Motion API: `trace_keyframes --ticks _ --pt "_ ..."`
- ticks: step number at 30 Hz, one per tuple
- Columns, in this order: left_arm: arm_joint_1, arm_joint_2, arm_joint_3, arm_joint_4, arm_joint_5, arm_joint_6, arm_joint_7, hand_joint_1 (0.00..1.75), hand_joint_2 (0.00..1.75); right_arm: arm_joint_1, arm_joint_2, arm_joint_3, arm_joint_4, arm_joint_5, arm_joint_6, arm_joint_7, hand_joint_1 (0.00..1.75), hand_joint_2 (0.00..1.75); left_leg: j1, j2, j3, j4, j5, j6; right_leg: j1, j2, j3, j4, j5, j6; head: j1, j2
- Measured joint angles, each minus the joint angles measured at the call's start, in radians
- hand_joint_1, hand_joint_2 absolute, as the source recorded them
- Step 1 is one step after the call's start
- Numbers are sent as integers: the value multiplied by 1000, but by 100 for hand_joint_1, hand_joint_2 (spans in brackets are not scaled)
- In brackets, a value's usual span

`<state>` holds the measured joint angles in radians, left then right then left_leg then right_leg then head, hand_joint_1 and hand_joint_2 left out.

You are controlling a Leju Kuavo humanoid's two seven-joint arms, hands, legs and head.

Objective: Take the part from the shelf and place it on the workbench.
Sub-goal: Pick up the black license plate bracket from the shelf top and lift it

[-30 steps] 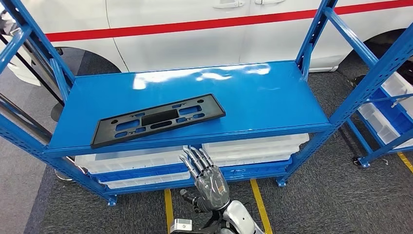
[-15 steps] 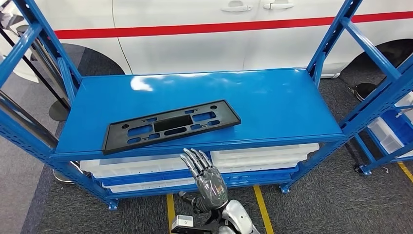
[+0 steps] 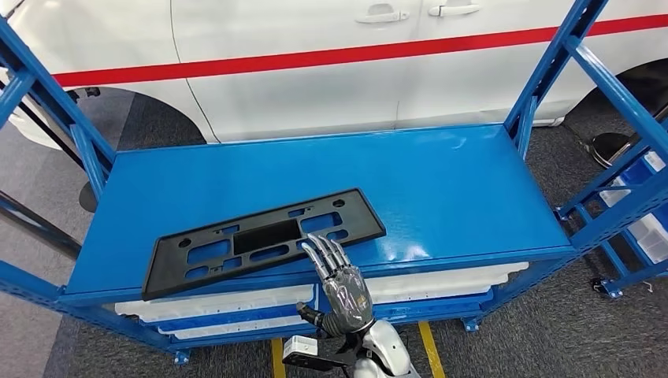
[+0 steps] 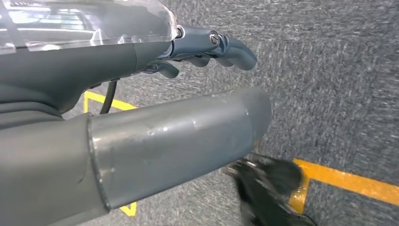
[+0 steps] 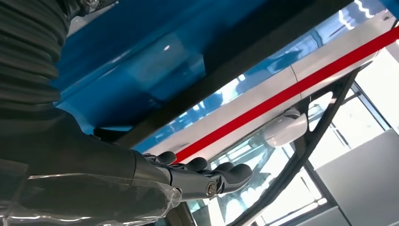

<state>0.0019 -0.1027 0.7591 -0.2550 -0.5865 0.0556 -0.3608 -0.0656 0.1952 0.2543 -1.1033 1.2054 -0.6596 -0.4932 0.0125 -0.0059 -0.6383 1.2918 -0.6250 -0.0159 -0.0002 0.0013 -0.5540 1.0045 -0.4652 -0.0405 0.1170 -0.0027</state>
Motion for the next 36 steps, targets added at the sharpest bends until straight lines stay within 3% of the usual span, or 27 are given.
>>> trace_keyframes --ticks 1,2,3,6,7,9,10,12,14,15,16,17,20,21,24,27,30,31,32,33,34,35,36 --pt "3 1 0 0 -2 0 0 0 0 0 2 -5 3 -1 0 -6 0 175 0 0 -21 -5 -33 -1 -1 2 17 0 -13 1 0 0" --pt "6 2 0 0 -4 0 0 0 0 0 5 -10 6 -2 0 -10 0 175 0 0 -31 -36 -38 0 -2 4 36 0 -27 2 0 0" --pt "8 2 0 0 -6 0 0 0 0 0 8 -14 8 -2 0 -14 0 175 0 1 -32 -85 -11 1 -2 5 54 0 -41 5 0 0" --pt "10 4 0 2 -7 1 0 0 0 0 15 -22 15 -2 0 -17 0 175 -5 6 -18 -230 170 12 1 6 95 3 -85 19 0 0" --pt "10 4 0 2 -7 2 0 0 0 0 17 -23 17 -2 0 -17 0 175 -6 7 -12 -246 203 20 2 7 106 7 -95 25 0 0" --pt "7 5 0 3 -10 5 0 0 0 -5 22 -27 18 -2 0 -18 0 175 -7 6 9 -250 207 37 4 8 115 30 -97 39 0 0" --pt "5 5 0 3 -12 7 0 0 0 -8 24 -29 18 -2 0 -21 0 175 -5 6 18 -254 209 44 3 8 105 60 -88 44 0 0" --pt "0 5 0 3 -16 13 1 0 0 -12 26 -35 19 -3 0 -28 0 175 -2 5 31 -261 203 54 0 7 49 152 -96 52 1 0" --pt "-2 5 0 3 -18 16 2 0 0 -11 27 -41 22 -4 0 -33 0 175 -2 4 37 -263 192 59 -4 5 -26 249 -153 59 0 0" --pt "-1 5 0 3 -18 16 2 0 0 -10 27 -42 24 -5 0 -34 0 175 -2 4 42 -263 186 59 -5 5 -56 274 -181 61 0 0" --pt "-1 5 0 3 -19 16 2 0 0 -10 27 -42 26 -5 0 -34 0 175 -2 3 48 -263 180 59 -6 4 -74 276 -189 62 0 0" --pt "0 6 0 3 -19 16 3 0 0 -10 27 -43 29 -5 0 -34 0 175 -2 3 56 -263 173 58 -6 4 -76 248 -169 62 0 0" --pt "1 6 0 3 -21 15 3 0 0 -10 27 -43 33 -5 0 -35 0 175 -2 1 80 -264 158 52 -2 3 -35 88 -40 50 0 0" --pt "1 5 0 4 -22 15 3 0 0 -10 27 -43 35 -3 0 -35 0 175 -1 0 85 -265 155 50 1 2 -30 57 -30 46 0 0" --pt "-2 5 0 5 -33 14 4 0 0 -11 27 -43 34 39 0 -19 0 175 -3 -2 88 -263 153 33 8 3 -35 37 -43 29 3 0" --pt "-3 8 -1 7 -54 9 4 0 0 -20 24 -34 20 156 0 55 0 175 -4 -1 85 -224 137 16 0 1 -19 23 -1 11 4 0" --pt "-9 17 -3 11 -73 3 1 0 0 -66 -13 33 -1 277 0 212 0 175 -1 0 13 -79 42 5 -1 -2 -18 22 4 4 4 0" --pt "-10 21 -4 12 -77 2 1 0 0 -87 -35 69 -5 304 0 273 0 175 -1 0 -17 -26 19 2 0 -2 -20 22 4 3 4 0" --pt "-10 23 -4 13 -80 2 1 0 0 -109 -56 103 -6 317 0 321 0 175 -1 0 -33 -1 15 2 1 -2 -22 23 4 3 4 0" --pt "-10 25 -4 15 -83 2 1 0 0 -130 -77 135 -6 325 0 360 0 175 -1 0 -34 -8 29 3 2 -1 -22 24 4 4 4 0" --pt "-10 27 -4 16 -85 3 1 0 0 -150 -96 167 -6 328 0 387 8 175 -1 0 -17 -54 62 5 2 -1 -21 25 3 4 4 0" --pt "-10 29 -4 16 -87 3 1 0 0 -167 -112 193 -6 329 0 400 39 175 -1 1 11 -125 103 9 3 -1 -20 26 2 6 4 0" --pt "-10 31 -4 17 -89 3 1 0 0 -181 -124 214 -6 328 0 408 80 175 -3 1 34 -187 128 14 4 -1 -19 27 1 9 4 0"
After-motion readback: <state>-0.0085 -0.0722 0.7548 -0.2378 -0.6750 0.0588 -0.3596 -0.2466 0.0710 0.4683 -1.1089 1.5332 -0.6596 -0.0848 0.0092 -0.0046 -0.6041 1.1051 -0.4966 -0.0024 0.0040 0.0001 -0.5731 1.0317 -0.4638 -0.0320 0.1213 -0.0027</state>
